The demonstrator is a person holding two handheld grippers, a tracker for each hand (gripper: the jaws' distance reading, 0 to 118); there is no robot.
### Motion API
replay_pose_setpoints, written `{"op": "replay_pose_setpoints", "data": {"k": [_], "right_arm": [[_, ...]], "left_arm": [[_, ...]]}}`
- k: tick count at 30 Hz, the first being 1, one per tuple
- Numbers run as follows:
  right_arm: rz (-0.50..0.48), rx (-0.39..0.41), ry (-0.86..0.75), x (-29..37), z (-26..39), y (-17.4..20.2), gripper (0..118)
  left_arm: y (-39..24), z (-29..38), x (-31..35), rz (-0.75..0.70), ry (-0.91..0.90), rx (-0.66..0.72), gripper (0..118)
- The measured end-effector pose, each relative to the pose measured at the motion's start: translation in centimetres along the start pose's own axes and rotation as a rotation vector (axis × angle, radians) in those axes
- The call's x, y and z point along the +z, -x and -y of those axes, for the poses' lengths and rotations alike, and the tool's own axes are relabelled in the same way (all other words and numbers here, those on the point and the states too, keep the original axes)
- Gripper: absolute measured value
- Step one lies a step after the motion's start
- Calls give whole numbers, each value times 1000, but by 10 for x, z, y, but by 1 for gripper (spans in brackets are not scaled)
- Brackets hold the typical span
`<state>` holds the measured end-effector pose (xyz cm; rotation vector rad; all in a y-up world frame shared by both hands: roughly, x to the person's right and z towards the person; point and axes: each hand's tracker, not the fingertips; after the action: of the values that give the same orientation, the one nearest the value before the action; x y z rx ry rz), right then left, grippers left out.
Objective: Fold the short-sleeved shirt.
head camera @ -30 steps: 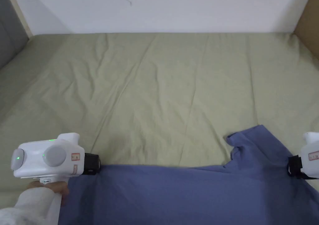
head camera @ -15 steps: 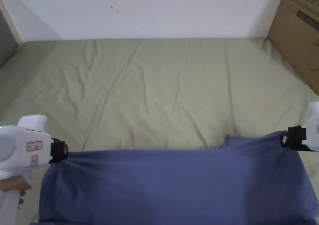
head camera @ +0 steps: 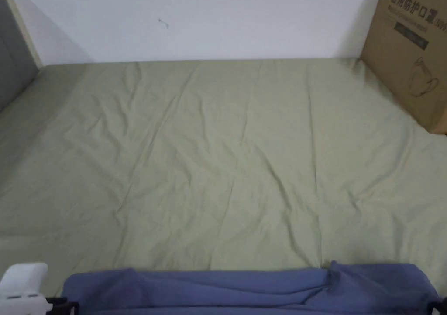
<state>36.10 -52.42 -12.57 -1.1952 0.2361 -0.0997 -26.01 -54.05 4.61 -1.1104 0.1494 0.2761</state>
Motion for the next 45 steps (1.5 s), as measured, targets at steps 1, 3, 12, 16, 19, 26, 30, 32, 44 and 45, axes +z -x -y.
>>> {"op": "replay_pose_setpoints", "data": {"k": [1,3,12,16,19,26,30,32,44,45], "right_arm": [[9,8,-5,-9,7,0,2],[38,30,-21,-14,17,11,10],[18,194,-255,45,-4,82,78],[-53,180,-320,47,-6,136,28],[-66,181,-380,34,1,175,2],[-218,262,-274,1,9,230,2],[-213,310,-251,-2,17,245,2],[-216,308,-239,-2,17,244,2],[-190,259,-210,-5,14,230,2],[-192,258,-213,-4,13,227,2]], "left_arm": [[0,7,-9,2,7,-4,5],[-1,16,-12,-15,-4,24,18],[27,7,44,66,-242,229,90],[46,21,46,192,-281,352,8],[60,36,39,188,-274,427,3],[86,51,9,337,-289,609,37],[96,49,-35,470,-218,649,69],[92,46,-49,532,-170,681,72],[76,34,-66,707,-90,748,9],[75,29,-58,640,-80,699,9]]}}
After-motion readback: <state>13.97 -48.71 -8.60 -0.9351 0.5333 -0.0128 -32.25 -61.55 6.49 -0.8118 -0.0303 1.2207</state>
